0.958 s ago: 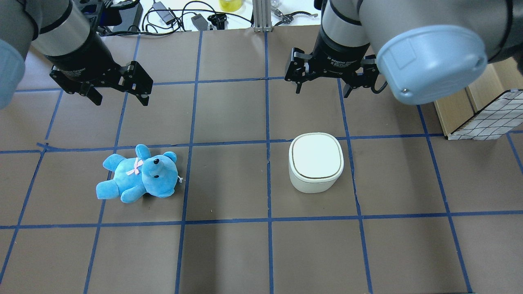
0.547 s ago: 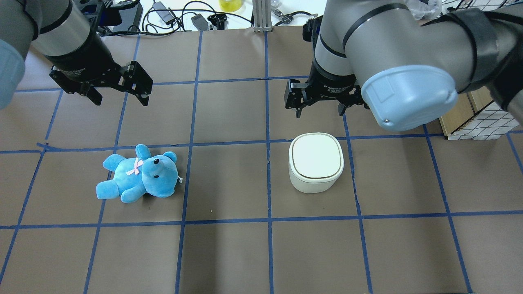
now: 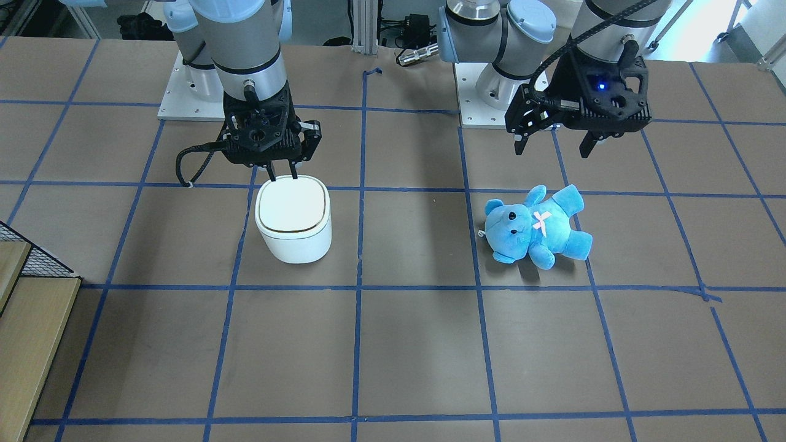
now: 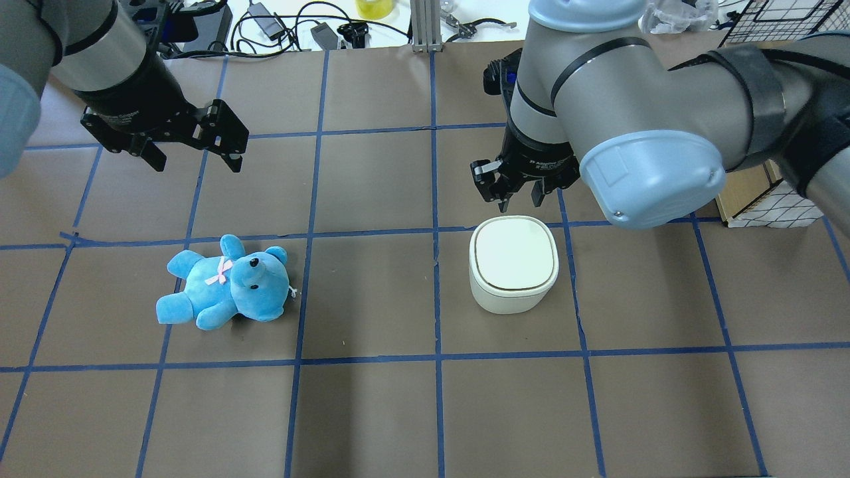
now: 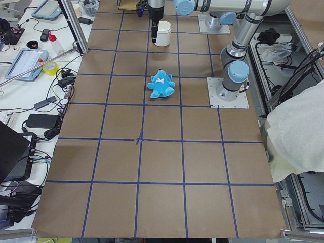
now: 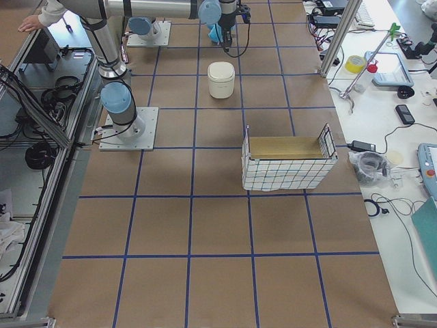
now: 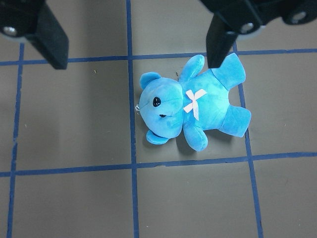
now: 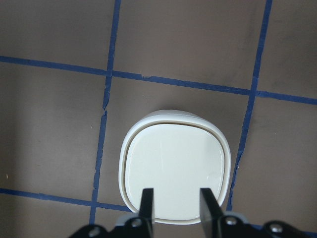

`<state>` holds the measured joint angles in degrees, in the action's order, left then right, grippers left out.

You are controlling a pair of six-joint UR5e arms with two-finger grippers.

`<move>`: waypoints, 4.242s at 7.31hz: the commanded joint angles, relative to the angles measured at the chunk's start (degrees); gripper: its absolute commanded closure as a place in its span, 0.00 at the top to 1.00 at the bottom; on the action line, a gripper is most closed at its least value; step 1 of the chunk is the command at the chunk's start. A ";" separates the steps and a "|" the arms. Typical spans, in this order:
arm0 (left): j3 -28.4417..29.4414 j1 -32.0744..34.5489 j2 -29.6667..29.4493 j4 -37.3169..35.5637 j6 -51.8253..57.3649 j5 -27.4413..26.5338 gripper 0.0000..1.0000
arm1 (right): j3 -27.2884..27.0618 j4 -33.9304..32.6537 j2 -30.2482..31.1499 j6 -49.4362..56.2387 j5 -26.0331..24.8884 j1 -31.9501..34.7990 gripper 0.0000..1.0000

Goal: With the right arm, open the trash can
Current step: 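Move the right gripper over the white trash can and lower it onto the lid, then press the right gripper on the lid's near edge to tip it up, then push the lid farther open with the right gripper and lift away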

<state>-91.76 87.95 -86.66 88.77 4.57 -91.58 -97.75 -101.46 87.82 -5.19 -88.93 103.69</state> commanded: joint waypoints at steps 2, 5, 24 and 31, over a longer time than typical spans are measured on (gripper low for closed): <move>0.00 -0.05 0.00 0.00 0.00 0.00 1.00 | -2.43 -0.41 -0.11 -0.09 -0.02 -0.07 0.00; 0.00 0.03 0.00 0.00 0.00 0.00 1.00 | -6.90 -4.51 -0.19 -0.26 0.16 -0.59 0.00; 0.00 -0.05 0.00 0.00 0.00 0.00 1.00 | -11.52 -14.60 -0.46 0.97 -0.81 -3.76 0.00; 0.00 -0.05 0.00 0.00 0.00 0.00 1.00 | -11.75 -11.73 -1.25 2.29 -0.54 -3.76 0.00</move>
<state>-91.76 87.89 -86.66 88.77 4.57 -91.58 -107.06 -109.60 86.72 -2.97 -89.59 99.96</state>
